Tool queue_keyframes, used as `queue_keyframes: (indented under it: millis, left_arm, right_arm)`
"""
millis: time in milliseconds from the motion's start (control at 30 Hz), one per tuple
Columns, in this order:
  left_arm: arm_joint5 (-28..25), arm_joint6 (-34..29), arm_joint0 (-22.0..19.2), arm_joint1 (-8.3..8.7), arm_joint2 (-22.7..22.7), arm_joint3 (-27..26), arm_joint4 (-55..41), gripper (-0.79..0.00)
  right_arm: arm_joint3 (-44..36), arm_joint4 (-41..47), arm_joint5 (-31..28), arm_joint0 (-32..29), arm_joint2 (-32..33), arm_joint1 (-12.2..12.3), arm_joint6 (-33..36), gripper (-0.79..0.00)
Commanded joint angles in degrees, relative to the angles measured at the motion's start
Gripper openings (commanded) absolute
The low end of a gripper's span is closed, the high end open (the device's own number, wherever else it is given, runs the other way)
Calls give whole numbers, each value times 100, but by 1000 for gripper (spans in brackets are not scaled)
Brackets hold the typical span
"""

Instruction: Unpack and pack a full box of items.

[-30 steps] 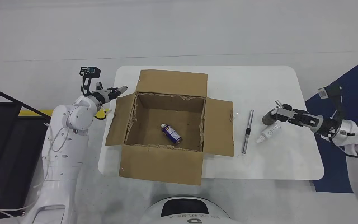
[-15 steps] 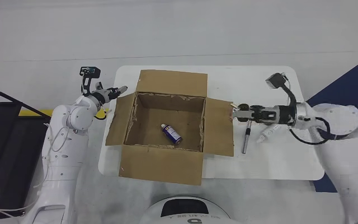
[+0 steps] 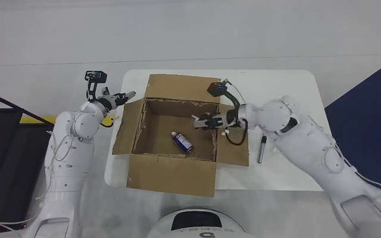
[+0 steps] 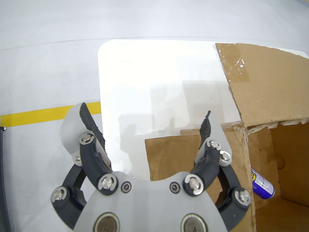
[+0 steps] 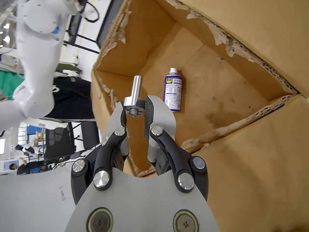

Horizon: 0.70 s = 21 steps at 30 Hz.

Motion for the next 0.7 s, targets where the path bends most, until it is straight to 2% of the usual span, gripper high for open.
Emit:
queue_keyframes:
  millis: [0, 33, 100, 167, 233, 267, 300, 467, 567, 667]
  left_arm:
    - [0, 0, 0, 0, 0, 0, 0, 0]
    - [0, 0, 0, 0, 0, 0, 0, 0]
    - [0, 0, 0, 0, 0, 0, 0, 0]
    - [0, 0, 0, 0, 0, 0, 0, 0]
    - [0, 0, 0, 0, 0, 0, 0, 0]
    - [0, 0, 0, 0, 0, 0, 0, 0]
    - [0, 0, 0, 0, 0, 0, 0, 0]
    - [0, 0, 0, 0, 0, 0, 0, 0]
    - [0, 0, 0, 0, 0, 0, 0, 0]
    - [0, 0, 0, 0, 0, 0, 0, 0]
  right_arm:
    - [243, -184, 164, 228, -347, -130, -58, -727]
    - [326, -386, 279, 322, -505, -187, -84, -665]
    - [444, -636, 475, 466, -764, -299, -129, -493]
    - [540, -676, 539, 564, -932, -395, -139, -419]
    - [623, -728, 602, 662, -1037, -471, -128, -123]
    - [633, -727, 619, 692, -1067, -501, -126, -31]
    - [624, -734, 623, 720, -1078, -522, -117, 0]
    - [347, -466, 376, 616, -682, -445, -54, 0]
    - [-93, -299, 135, 288, -75, -237, 76, 0]
    - [-671, -240, -107, -282, 832, 60, 345, 0]
